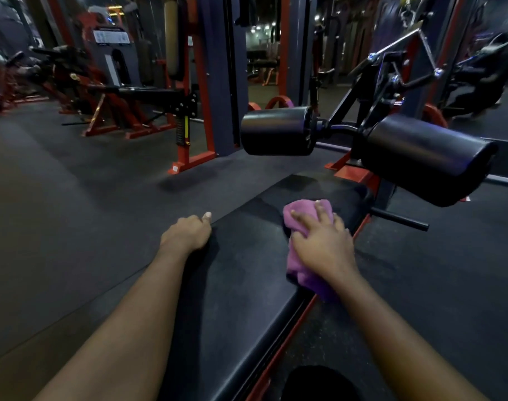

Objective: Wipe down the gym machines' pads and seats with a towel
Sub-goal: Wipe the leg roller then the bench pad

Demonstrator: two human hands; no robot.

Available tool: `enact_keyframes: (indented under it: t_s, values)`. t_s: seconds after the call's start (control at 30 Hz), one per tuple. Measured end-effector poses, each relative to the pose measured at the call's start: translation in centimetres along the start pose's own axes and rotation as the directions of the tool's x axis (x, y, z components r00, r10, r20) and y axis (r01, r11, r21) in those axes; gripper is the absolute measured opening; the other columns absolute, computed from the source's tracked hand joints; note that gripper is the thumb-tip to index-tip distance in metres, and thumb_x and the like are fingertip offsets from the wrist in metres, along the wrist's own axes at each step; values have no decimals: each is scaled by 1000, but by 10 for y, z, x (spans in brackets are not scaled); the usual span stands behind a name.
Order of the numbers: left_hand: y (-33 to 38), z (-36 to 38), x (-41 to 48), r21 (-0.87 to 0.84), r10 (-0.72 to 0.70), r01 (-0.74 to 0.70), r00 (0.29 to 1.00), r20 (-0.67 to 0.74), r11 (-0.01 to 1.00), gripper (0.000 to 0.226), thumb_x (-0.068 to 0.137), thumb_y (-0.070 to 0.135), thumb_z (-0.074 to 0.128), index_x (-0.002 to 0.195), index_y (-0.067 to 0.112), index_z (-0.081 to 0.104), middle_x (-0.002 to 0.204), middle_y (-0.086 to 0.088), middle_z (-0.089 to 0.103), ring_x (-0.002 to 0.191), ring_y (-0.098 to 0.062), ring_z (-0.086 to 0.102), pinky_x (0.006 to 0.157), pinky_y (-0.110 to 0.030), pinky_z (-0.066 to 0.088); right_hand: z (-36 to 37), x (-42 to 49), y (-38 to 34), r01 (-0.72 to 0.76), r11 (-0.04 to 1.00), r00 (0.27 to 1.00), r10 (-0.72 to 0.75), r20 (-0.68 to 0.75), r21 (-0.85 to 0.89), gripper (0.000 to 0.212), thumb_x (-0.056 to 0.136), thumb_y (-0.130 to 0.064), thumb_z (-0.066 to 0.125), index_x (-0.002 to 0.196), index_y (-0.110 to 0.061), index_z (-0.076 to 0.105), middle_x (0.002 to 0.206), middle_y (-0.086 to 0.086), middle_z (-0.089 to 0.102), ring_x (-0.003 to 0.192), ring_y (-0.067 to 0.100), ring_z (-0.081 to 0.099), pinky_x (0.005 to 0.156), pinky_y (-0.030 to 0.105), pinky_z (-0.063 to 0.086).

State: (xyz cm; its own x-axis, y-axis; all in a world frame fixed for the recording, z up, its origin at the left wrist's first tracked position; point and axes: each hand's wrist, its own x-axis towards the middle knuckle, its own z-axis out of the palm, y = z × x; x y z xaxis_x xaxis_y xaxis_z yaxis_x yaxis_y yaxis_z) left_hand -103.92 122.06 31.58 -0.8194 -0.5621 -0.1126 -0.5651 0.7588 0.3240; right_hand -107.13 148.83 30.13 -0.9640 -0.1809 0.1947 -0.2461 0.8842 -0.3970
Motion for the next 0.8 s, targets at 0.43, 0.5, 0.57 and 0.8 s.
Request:
enact_keyframes:
  t_s: [0.43, 0.5, 0.57, 0.8]
  values:
    - [14, 19, 29, -57, -73, 76, 995, 63, 995, 76, 102, 62, 15, 152, 10, 38, 156, -20, 39, 140, -37, 40, 114, -48, 31, -7, 41, 24, 220, 975, 967, -213, 138, -34, 54, 96, -46, 37, 150, -54, 36, 170, -8, 12, 147, 30, 27, 119, 48, 30]
    - [13, 20, 29, -58, -72, 75, 996, 57, 995, 75, 102, 62, 15, 151, 9, 39, 155, -19, 40, 140, -37, 41, 113, -48, 31, -10, 41, 34, 251, 967, 959, -253, 126, 34, 56, 93, -45, 36, 148, -56, 37, 168, -10, 17, 144, 28, 32, 115, 47, 35]
    - [13, 20, 29, -56, -73, 76, 996, 49, 996, 75, 103, 61, 15, 149, 9, 41, 154, -20, 41, 139, -37, 42, 112, -48, 32, -11, 80, 44, 190, 982, 975, -186, 119, -21, 51, 98, -40, 42, 147, -55, 39, 167, -8, 21, 141, 30, 35, 111, 48, 37]
    - [18, 17, 24, -64, -81, 84, 995, 54, 994, 72, 104, 58, 15, 148, 8, 43, 153, -20, 42, 137, -37, 43, 111, -47, 33, 11, 154, -24, 160, 980, 969, -133, 210, -116, 45, 100, -34, 43, 144, -45, 42, 165, 0, 21, 138, 37, 35, 110, 47, 34]
